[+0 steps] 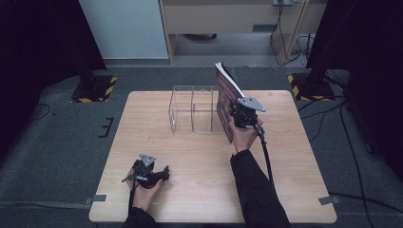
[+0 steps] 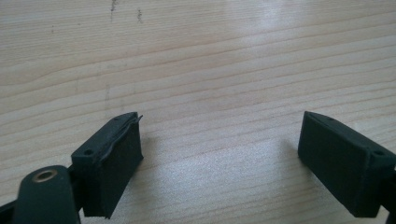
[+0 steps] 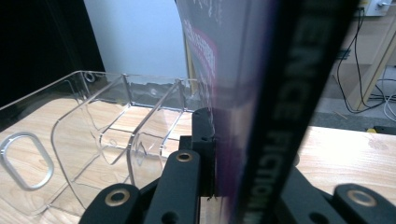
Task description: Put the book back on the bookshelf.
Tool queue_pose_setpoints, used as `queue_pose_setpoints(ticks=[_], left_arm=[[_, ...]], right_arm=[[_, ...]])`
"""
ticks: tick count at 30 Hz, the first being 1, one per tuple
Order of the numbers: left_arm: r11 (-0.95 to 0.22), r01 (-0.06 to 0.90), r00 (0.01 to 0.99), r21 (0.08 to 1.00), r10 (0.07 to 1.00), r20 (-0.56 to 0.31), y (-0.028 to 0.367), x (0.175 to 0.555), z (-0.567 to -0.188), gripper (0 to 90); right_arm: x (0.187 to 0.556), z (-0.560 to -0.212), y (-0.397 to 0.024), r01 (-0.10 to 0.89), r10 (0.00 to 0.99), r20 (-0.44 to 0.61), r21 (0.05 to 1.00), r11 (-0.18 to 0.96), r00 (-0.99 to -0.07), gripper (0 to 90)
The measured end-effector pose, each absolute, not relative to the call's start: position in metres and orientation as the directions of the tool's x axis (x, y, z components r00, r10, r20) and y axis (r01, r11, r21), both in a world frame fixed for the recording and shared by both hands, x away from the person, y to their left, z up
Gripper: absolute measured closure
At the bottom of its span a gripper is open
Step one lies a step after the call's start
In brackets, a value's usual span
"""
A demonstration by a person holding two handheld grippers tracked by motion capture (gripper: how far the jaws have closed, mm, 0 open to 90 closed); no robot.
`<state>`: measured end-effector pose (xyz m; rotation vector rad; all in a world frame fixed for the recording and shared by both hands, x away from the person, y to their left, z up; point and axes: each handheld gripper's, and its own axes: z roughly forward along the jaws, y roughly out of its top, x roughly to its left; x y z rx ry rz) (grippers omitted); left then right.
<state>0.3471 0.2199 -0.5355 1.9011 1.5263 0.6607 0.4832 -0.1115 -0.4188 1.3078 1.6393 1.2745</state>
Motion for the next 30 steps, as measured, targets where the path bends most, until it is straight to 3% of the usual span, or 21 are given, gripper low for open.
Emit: queue_pose_setpoints(ticks=[15,23,30], left_arm=[[-0.154,0.675,0.213,0.722,0.977,0.009,0.2198,0.3471,-0.5355,12.4],[-0.153,0.675,0.212,0.722,0.977,0.009,0.2198,0.3471,-0.5356,12.4],[-0.154,0.675,0.213,0.722,0.977,0.009,0.2198,0.3471,-0.5355,12.4]], right_arm=[[0.4823,-0.4237,-0.1101,0.297,0.966,0.046,0.954,0.032,-0.255,82.6],[0.4833,-0.4216,-0.1112,0.291,0.964,0.045,0.956,0.035,-0.263,72.8],[0.4864,-0.4204,-0.1116,0.304,0.964,0.046,0.952,0.037,-0.261,58.0]])
